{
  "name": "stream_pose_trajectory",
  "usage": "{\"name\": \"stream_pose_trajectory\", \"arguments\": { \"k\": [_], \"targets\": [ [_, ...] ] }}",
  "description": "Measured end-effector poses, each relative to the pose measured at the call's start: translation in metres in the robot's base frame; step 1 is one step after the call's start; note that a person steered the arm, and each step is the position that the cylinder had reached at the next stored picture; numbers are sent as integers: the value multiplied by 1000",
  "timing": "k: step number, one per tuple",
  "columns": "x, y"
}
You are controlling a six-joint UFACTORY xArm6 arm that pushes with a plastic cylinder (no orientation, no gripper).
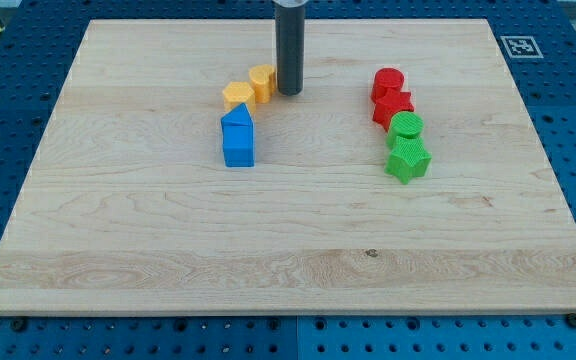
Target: Move the yellow heart above to the yellow hexagon
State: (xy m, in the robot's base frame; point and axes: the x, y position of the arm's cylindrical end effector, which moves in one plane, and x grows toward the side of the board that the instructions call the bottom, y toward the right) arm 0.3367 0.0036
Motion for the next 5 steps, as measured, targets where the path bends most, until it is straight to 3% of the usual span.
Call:
{"name": "stream_pose_trajectory", "arguments": {
  "k": [5],
  "targets": [
    [-4,-12]
  ]
}}
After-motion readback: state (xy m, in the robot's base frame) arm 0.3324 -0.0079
